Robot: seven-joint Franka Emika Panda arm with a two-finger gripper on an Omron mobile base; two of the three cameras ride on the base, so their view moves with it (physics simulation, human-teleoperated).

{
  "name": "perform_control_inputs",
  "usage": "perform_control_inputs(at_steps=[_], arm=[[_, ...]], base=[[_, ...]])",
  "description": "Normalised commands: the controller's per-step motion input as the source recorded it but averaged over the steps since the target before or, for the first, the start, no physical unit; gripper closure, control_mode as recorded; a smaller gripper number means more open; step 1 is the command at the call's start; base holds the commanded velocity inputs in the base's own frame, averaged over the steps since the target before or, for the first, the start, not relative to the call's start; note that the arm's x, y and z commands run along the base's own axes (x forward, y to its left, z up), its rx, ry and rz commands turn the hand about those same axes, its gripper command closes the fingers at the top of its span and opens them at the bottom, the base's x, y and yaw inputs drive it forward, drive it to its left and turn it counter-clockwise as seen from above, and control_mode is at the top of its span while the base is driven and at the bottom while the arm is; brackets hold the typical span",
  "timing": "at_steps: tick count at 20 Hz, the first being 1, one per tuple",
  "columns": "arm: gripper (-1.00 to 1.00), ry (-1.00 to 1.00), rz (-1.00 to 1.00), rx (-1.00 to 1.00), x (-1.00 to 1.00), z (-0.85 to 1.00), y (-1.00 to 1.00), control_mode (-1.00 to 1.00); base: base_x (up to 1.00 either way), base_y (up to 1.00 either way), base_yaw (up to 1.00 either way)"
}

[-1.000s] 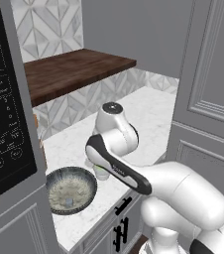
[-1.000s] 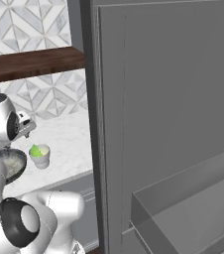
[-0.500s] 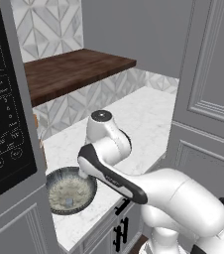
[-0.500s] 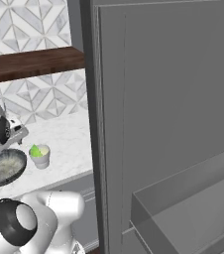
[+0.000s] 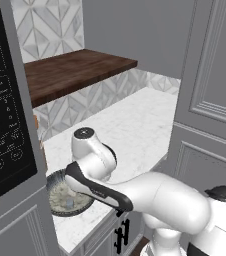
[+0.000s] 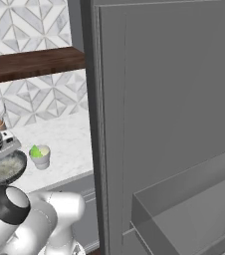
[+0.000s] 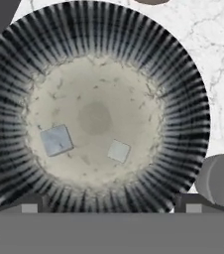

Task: Grab a lemon wedge from the fridge and one ice cube from the ice bowl, and put them in the glass of lemonade.

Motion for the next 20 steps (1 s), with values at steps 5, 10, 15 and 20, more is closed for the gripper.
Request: perform_control_inputs(at_steps=[5, 10, 15, 20], arm=[[-1.00, 0.15, 0.03, 0.06, 0.15, -0.31, 0.01, -1.00], [-1.00, 0.16, 0.02, -0.01, 0.00, -0.09, 0.29, -1.00], [-1.00, 0.18, 0.05, -0.06, 0.00, -0.29, 0.44, -1.00], [-1.00, 0.11, 0.06, -0.03, 0.00, -0.33, 0.17, -1.00]], base=[[0.00, 0.00, 0.00], [0.00, 0.00, 0.00], [0.00, 0.00, 0.00], [0.00, 0.00, 0.00]])
